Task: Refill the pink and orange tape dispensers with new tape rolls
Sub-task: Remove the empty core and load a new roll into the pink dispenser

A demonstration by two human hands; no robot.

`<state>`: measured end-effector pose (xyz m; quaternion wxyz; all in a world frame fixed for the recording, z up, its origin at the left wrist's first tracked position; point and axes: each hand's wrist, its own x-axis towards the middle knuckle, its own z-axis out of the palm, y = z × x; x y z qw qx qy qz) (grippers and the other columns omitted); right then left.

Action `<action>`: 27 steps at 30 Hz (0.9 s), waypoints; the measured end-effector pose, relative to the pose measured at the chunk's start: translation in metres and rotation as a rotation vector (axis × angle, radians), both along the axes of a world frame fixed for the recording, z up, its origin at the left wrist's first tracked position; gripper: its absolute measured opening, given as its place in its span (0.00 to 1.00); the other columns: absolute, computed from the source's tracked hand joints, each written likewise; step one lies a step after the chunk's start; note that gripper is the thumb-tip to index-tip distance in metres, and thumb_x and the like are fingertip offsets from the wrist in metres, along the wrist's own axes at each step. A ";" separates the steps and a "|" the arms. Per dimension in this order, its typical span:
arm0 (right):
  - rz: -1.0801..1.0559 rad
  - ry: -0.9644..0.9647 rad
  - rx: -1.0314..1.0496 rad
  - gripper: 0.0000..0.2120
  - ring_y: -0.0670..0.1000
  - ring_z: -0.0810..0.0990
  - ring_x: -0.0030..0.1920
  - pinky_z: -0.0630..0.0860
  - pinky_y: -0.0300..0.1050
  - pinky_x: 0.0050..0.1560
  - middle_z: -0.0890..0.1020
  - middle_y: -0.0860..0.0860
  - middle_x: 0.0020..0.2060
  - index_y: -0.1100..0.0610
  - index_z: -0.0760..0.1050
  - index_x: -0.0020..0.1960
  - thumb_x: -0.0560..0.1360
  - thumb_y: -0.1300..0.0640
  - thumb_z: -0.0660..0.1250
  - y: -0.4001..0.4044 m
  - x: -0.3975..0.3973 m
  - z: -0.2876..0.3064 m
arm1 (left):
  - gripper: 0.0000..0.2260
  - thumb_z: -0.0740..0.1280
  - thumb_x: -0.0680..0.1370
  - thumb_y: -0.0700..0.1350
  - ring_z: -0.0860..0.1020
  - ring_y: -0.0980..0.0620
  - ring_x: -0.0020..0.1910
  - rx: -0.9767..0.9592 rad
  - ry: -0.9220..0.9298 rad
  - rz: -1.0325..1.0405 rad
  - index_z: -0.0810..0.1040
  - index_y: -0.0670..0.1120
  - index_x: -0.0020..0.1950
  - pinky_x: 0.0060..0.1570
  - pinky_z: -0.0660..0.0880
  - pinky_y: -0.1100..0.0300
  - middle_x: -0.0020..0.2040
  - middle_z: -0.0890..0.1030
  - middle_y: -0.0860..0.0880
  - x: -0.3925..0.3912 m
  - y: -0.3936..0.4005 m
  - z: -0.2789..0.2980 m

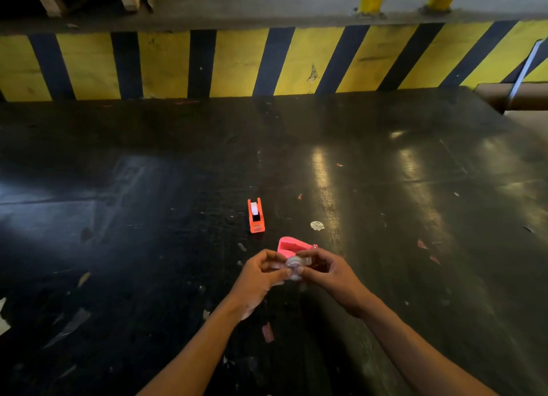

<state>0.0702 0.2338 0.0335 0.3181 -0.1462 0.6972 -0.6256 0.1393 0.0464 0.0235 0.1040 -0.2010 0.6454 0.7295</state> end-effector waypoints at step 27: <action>0.047 0.722 0.421 0.08 0.44 0.75 0.42 0.69 0.35 0.42 0.78 0.44 0.41 0.54 0.74 0.46 0.72 0.63 0.71 -0.029 -0.070 -0.045 | 0.21 0.76 0.74 0.48 0.79 0.49 0.64 -0.823 0.071 -0.383 0.78 0.50 0.67 0.63 0.77 0.48 0.65 0.81 0.49 -0.081 -0.023 -0.033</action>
